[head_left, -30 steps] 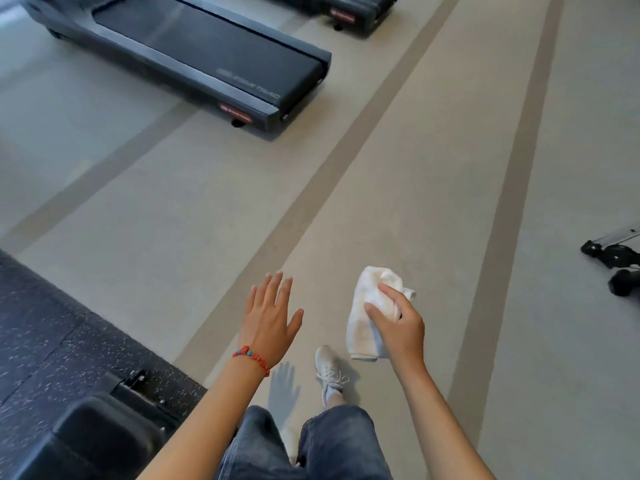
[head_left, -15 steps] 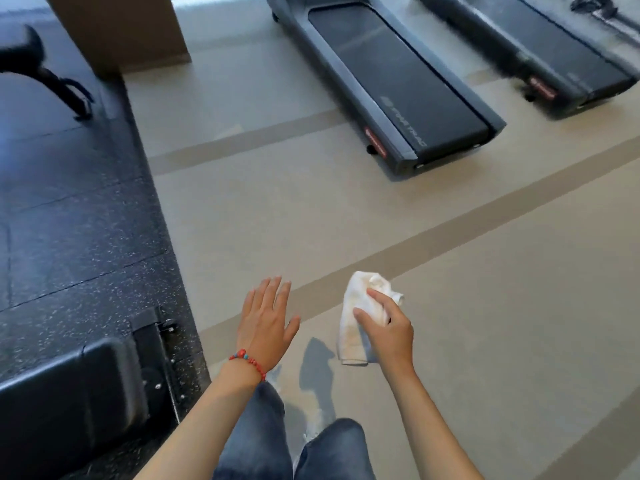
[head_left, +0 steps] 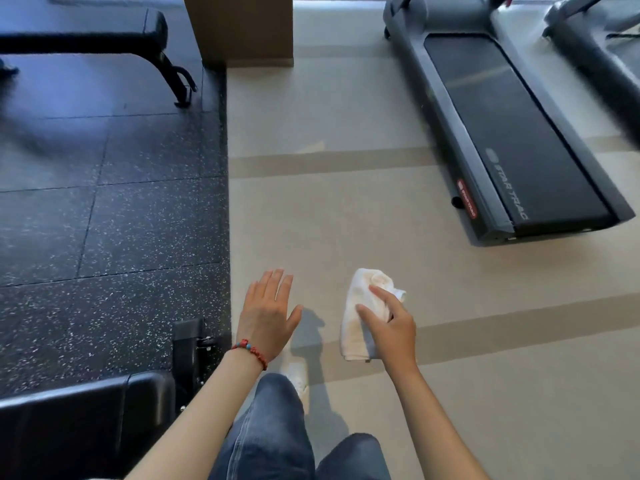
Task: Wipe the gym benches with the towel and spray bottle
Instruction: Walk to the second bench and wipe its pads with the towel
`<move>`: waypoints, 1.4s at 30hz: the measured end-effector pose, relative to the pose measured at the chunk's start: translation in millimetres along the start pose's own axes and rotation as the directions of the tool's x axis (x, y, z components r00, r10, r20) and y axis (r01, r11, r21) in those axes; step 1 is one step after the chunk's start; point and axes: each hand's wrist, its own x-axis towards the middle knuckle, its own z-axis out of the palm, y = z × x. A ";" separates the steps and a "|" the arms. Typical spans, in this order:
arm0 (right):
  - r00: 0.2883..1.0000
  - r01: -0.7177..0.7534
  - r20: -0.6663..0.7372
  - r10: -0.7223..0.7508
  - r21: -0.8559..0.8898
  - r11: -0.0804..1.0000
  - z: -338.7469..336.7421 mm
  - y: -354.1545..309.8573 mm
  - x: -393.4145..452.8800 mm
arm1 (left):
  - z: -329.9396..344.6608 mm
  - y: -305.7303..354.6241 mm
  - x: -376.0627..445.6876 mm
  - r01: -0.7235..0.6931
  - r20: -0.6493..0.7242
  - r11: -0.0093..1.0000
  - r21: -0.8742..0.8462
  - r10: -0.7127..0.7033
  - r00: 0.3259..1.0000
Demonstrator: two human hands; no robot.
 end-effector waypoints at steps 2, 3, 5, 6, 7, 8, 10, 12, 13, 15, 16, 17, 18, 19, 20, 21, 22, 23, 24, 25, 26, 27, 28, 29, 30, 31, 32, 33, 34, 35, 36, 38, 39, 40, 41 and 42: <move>1.000 0.019 0.017 -0.019 -0.001 1.000 20.5 -23.3 27.4 | -11.3 -23.7 31.7 0.026 -0.018 1.000 0.017 -0.026 1.000; 0.999 0.028 0.024 -0.028 -0.010 1.000 30.3 -33.5 40.9 | -16.2 -34.7 46.8 0.046 -0.030 0.999 0.026 -0.045 0.999; 0.998 0.043 0.038 -0.041 -0.041 0.998 48.1 -51.2 64.0 | -23.9 -54.2 71.6 0.081 -0.063 0.996 0.026 -0.079 0.995; 0.998 0.049 0.048 -0.047 -0.052 0.997 56.3 -59.3 74.4 | -26.8 -62.7 82.8 0.089 -0.072 0.996 0.024 -0.087 0.994; 0.997 0.055 0.059 -0.051 -0.060 0.997 64.2 -67.4 85.3 | -29.0 -71.2 93.8 0.095 -0.078 0.995 0.022 -0.093 0.993; 0.996 0.060 0.072 -0.055 -0.067 0.996 72.3 -75.4 97.4 | -30.7 -79.4 105.0 0.102 -0.082 0.995 0.020 -0.100 0.992; 0.993 0.071 0.097 -0.063 -0.085 0.994 89.2 -90.8 123.7 | -31.7 -94.8 127.6 0.128 -0.091 0.992 0.014 -0.126 0.988; 0.991 0.078 0.116 -0.067 -0.099 0.992 107.3 -106.2 151.4 | -31.5 -110.9 151.5 0.158 -0.098 0.987 0.011 -0.156 0.983; 0.990 0.084 0.124 -0.071 -0.103 0.991 116.5 -113.9 165.6 | -31.6 -119.3 163.9 0.170 -0.099 0.985 0.009 -0.169 0.981; 0.986 0.098 0.142 -0.083 -0.105 0.990 136.3 -129.1 196.5 | -32.3 -136.9 190.5 0.192 -0.094 0.981 0.012 -0.190 0.977; 0.984 0.103 0.153 -0.087 -0.104 0.989 147.5 -137.5 213.0 | -32.9 -146.9 205.1 0.203 -0.092 0.979 0.017 -0.200 0.975; 0.982 0.109 0.166 -0.091 -0.101 0.989 159.2 -146.8 230.2 | -34.3 -157.7 220.7 0.214 -0.092 0.977 0.023 -0.211 0.973; 0.979 0.116 0.180 -0.097 -0.099 0.988 171.7 -157.2 248.3 | -37.0 -168.6 237.5 0.225 -0.095 0.974 0.030 -0.221 0.971; 0.975 0.128 0.198 -0.106 -0.101 0.987 184.5 -168.6 267.1 | -40.6 -179.2 254.8 0.236 -0.101 0.971 0.035 -0.232 0.968; 0.969 0.139 0.219 -0.113 -0.107 0.984 197.3 -180.7 285.9 | -44.7 -189.5 271.1 0.249 -0.110 0.968 0.036 -0.244 0.963; 0.964 0.146 0.238 -0.116 -0.114 0.983 210.1 -194.0 303.3 | -50.2 -199.3 286.3 0.259 -0.113 0.965 0.033 -0.254 0.961; 0.960 0.154 0.253 -0.121 -0.115 0.981 222.1 -207.7 318.6 | -56.7 -208.7 300.9 0.264 -0.114 0.964 0.033 -0.259 0.959; 0.954 0.169 0.267 -0.134 -0.111 0.979 233.5 -222.0 332.8 | -63.7 -218.3 315.4 0.266 -0.122 0.963 0.037 -0.260 0.958; 0.949 0.184 0.276 -0.149 -0.106 0.977 244.9 -236.5 346.7 | -70.6 -228.4 330.4 0.269 -0.140 0.962 0.040 -0.261 0.955; 0.946 0.195 0.282 -0.159 -0.103 0.975 255.5 -249.8 359.6 | -77.0 -238.0 344.7 0.276 -0.157 0.960 0.039 -0.267 0.951; 0.943 0.201 0.289 -0.164 -0.105 0.974 265.5 -262.2 371.7 | -82.7 -246.7 358.7 0.286 -0.172 0.957 0.035 -0.276 0.946; 0.940 0.208 0.297 -0.167 -0.111 0.972 274.9 -273.4 382.8 | -88.0 -254.8 371.9 0.296 -0.182 0.955 0.032 -0.286 0.941; 0.937 0.214 0.306 -0.169 -0.117 0.970 283.6 -282.9 393.0 | -92.7 -263.0 384.7 0.303 -0.189 0.953 0.031 -0.292 0.938; 0.934 0.218 0.312 -0.171 -0.122 0.968 292.5 -291.1 403.3 | -96.3 -271.6 397.5 0.307 -0.192 0.951 0.032 -0.296 0.936; 0.932 0.221 0.318 -0.172 -0.125 0.967 301.6 -298.5 413.7 | -99.3 -280.8 409.8 0.311 -0.191 0.950 0.032 -0.299 0.935; 0.930 0.225 0.323 -0.173 -0.131 0.965 311.0 -305.8 424.4 | -101.7 -290.5 422.2 0.314 -0.191 0.949 0.030 -0.303 0.934; 0.929 0.229 0.325 -0.175 -0.137 0.964 321.1 -312.9 436.2 | -103.6 -301.3 435.1 0.316 -0.192 0.948 0.030 -0.305 0.933; 0.929 0.230 0.327 -0.174 -0.142 0.963 331.5 -319.7 448.0 | -105.2 -312.5 448.6 0.318 -0.192 0.948 0.032 -0.306 0.932; 0.929 0.228 0.328 -0.171 -0.145 0.963 342.2 -326.6 459.8 | -106.6 -323.8 462.0 0.320 -0.189 0.947 0.035 -0.309 0.932; 0.929 0.228 0.329 -0.170 -0.145 0.963 353.4 -333.3 471.8 | -107.8 -335.9 476.1 0.321 -0.184 0.946 0.034 -0.310 0.933; 0.929 0.227 0.328 -0.170 -0.144 0.963 365.5 -340.4 484.2 | -108.9 -348.9 490.5 0.319 -0.182 0.947 0.032 -0.309 0.934; 0.932 0.225 0.318 -0.173 -0.131 0.966 391.1 -358.2 509.3 | -113.3 -376.2 519.9 0.313 -0.178 0.949 0.032 -0.303 0.936; 0.933 0.225 0.313 -0.178 -0.122 0.967 404.2 -369.3 521.4 | -117.2 -389.9 535.2 0.313 -0.176 0.949 0.032 -0.303 0.937; 0.933 0.229 0.310 -0.183 -0.118 0.966 418.0 -381.2 534.5 | -122.1 -404.3 551.0 0.319 -0.176 0.947 0.028 -0.309 0.935; 0.931 0.235 0.314 -0.188 -0.121 0.964 431.2 -392.6 546.3 | -127.0 -417.8 565.2 0.329 -0.183 0.944 0.025 -0.319 0.930; 0.929 0.241 0.317 -0.191 -0.128 0.962 443.4 -404.0 556.8 | -132.6 -430.2 578.3 0.334 -0.189 0.942 0.021 -0.325 0.927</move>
